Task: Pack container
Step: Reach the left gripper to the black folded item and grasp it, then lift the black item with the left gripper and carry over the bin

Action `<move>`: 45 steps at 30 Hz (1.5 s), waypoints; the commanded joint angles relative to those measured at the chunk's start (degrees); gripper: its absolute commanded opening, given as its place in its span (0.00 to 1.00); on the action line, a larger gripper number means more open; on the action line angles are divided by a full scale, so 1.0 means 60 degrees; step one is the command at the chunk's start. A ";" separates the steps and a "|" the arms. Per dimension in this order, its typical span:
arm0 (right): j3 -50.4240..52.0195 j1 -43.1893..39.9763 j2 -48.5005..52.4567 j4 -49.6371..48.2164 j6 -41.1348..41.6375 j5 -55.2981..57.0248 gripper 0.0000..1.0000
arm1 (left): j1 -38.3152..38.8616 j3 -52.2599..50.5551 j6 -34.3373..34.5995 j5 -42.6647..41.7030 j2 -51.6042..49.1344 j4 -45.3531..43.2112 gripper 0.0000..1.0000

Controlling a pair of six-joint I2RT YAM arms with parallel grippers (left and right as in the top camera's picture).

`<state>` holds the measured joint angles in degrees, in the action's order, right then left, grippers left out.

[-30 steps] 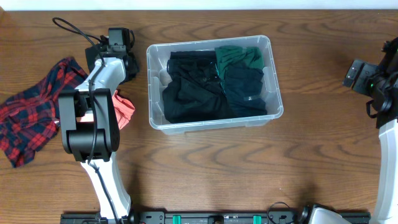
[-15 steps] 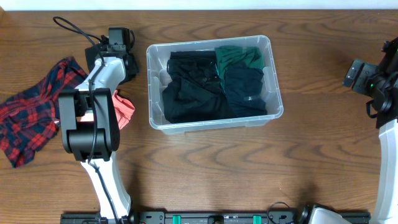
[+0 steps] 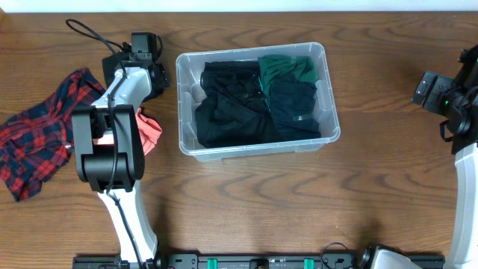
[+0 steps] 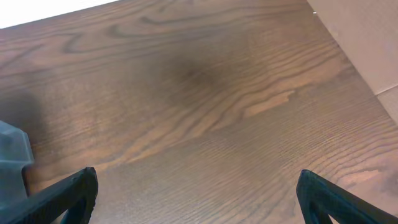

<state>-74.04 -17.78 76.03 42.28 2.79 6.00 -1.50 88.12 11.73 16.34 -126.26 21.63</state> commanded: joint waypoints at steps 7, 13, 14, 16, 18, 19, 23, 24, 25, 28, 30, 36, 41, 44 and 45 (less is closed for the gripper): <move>-0.0011 -0.0025 0.0018 0.0000 0.0062 0.0000 0.99 | -0.0138 -0.0594 0.0131 -0.1075 -0.1129 0.0674 0.51; -0.0011 -0.0025 0.0018 0.0000 0.0062 0.0000 0.99 | -0.0142 -0.0350 -0.0841 -0.1016 -0.0674 0.0929 0.06; -0.0011 -0.0025 0.0018 0.0000 0.0062 0.0000 0.99 | -0.0142 -0.0259 -0.0951 -0.0794 -0.0499 0.0973 0.06; -0.0011 -0.0029 0.0018 0.0000 0.0062 0.0000 0.99 | -0.0138 -0.0058 -0.0958 -0.0062 -0.0011 0.1038 0.06; -0.0011 -0.0025 0.0018 0.0000 0.0062 0.0000 0.99 | -0.0138 0.0076 -0.0958 0.0484 0.0568 0.1031 0.06; -0.0011 -0.0025 0.0018 0.0000 0.0062 0.0000 0.99 | -0.0138 0.0149 -0.0958 0.0699 0.0933 0.1031 0.06; -0.0011 -0.0025 0.0018 0.0000 0.0062 0.0000 0.99 | -0.0138 0.0237 -0.0984 0.0750 0.2426 0.1035 0.06; -0.0011 -0.0025 0.0018 0.0000 0.0062 0.0000 0.99 | -0.0127 0.0237 -0.0980 0.0710 0.2871 0.1049 0.06; -0.0011 -0.0025 0.0018 0.0000 0.0062 0.0000 0.99 | -0.0109 0.0237 -0.0976 0.0663 0.3308 0.1082 0.06; -0.0011 -0.0025 0.0018 0.0000 0.0062 0.0000 0.99 | -0.0022 0.0237 -0.0670 0.0375 0.4375 0.1377 0.06; -0.0011 -0.0025 0.0018 0.0000 0.0062 0.0000 0.99 | 0.0113 0.0237 -0.0576 -0.0423 0.5115 0.1749 0.06; -0.0011 -0.0025 0.0018 0.0000 0.0062 0.0000 0.99 | 0.0375 0.0237 0.0623 -0.3796 0.6247 0.3136 0.06; -0.0011 -0.0025 0.0018 0.0000 0.0062 0.0000 0.99 | 0.0805 0.0233 0.1155 -0.4583 0.6335 0.4164 0.06; -0.0011 -0.0025 0.0018 0.0000 0.0062 0.0000 0.99 | 0.1279 0.0229 0.1177 -0.4528 0.6328 0.4291 0.06; -0.0011 -0.0025 0.0018 0.0000 0.0062 0.0000 0.99 | 0.1439 0.0229 0.1184 -0.4382 0.6324 0.4288 0.06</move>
<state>-74.04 -17.78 76.03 42.28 2.79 6.00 4.82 89.12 16.97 -8.01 -88.66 47.75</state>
